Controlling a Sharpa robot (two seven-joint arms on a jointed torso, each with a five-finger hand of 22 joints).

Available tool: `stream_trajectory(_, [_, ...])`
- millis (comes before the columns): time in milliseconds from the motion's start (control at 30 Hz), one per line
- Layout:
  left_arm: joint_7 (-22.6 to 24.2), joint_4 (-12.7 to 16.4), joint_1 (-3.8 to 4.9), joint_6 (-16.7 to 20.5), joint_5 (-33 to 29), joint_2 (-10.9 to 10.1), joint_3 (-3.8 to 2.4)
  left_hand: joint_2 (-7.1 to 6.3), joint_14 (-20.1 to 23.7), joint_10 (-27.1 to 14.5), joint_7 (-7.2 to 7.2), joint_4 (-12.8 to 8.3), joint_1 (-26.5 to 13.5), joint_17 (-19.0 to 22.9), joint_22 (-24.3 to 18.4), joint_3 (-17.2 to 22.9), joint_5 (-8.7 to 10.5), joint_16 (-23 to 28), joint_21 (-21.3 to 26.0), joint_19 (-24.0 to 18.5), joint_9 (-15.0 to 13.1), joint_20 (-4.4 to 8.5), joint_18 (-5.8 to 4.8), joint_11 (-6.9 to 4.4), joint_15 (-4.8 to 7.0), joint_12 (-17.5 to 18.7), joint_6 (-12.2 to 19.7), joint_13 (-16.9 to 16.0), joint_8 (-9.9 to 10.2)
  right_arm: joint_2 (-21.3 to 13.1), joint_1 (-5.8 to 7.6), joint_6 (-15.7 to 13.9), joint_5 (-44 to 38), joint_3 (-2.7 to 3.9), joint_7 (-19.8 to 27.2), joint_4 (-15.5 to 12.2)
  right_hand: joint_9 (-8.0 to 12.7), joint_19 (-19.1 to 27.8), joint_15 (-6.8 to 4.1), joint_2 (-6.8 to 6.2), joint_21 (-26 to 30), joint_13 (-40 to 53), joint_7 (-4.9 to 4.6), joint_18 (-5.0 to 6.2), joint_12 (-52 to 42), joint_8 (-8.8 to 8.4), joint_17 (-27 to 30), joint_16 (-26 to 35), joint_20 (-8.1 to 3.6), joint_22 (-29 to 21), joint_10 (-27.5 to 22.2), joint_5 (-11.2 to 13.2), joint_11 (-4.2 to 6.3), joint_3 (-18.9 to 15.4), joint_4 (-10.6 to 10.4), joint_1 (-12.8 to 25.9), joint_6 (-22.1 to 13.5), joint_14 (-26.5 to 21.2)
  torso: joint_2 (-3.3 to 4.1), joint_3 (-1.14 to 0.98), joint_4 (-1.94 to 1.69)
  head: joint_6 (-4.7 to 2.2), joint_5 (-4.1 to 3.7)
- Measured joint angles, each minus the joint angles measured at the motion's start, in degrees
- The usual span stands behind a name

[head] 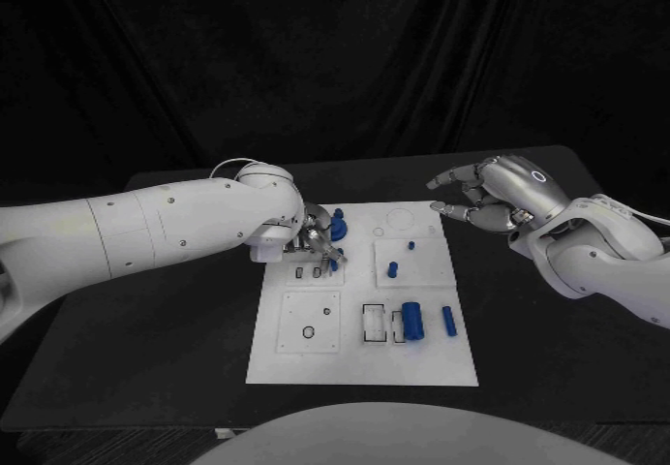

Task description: Assemble the parts on the task board

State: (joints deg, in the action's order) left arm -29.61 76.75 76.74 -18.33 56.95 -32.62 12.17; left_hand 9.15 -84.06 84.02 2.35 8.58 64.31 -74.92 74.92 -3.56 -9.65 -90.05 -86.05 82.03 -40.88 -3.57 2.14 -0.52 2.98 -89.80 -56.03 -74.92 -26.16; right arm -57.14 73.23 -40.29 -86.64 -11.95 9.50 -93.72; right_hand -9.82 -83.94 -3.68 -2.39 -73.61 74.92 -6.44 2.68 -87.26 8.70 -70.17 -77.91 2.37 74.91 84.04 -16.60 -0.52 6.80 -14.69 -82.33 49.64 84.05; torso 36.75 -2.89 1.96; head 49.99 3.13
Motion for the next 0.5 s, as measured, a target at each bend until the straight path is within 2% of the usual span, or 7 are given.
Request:
stream_trajectory(233, [0.1,0.0,-0.04,-0.1,0.0,0.0,0.00,-0.34,0.0,0.0,-0.50,-2.0,1.2,0.0,0.0,1.6,-0.91,0.0,0.1,0.2,-1.3,0.22,0.00,-0.43,0.41,0.0,-0.9,0.0,0.4,0.1,-0.03,0.0,0.0,0.00,-0.1,0.1,0.1,0.0,0.00,0.00,0.0,0.0,-0.20,0.00,0.0,0.00,0.2,0.0,0.00,0.0,0.0,-0.5,0.00,0.3,0.3,0.0,0.2,0.0,-0.01,-0.02,0.01,0.00,0.12])
stream_trajectory(300, [0.2,0.0,-0.04,-0.1,0.0,0.0,-0.01,-0.52,0.1,0.0,-0.50,-2.7,1.8,0.0,0.0,2.3,-1.77,0.0,0.2,0.2,-1.7,0.63,0.00,-0.69,0.53,0.0,-0.9,0.0,0.6,0.1,-0.04,0.0,0.0,0.00,-0.2,0.1,0.2,0.0,0.00,0.19,0.0,0.0,-0.21,0.00,0.0,0.00,0.2,0.0,0.00,0.0,0.0,-1.0,0.00,0.6,0.6,-0.2,0.2,0.0,-0.01,-0.03,0.02,0.00,0.19])
stream_trajectory(500, [0.4,0.0,-0.04,-0.1,0.0,0.1,-0.05,-0.95,0.0,0.0,-0.58,-4.8,2.8,0.0,0.0,4.8,-3.89,0.0,0.2,0.2,-2.7,0.63,0.00,-0.83,0.82,0.0,-1.2,0.0,1.7,0.1,-0.05,0.1,0.0,0.00,-0.3,0.1,0.3,-0.2,0.21,0.38,0.3,0.0,-0.21,0.00,0.0,-0.34,0.3,0.0,0.21,0.0,-0.2,-2.7,-0.21,1.1,1.1,-0.4,0.2,-0.2,-0.01,-0.05,0.04,0.00,0.28])
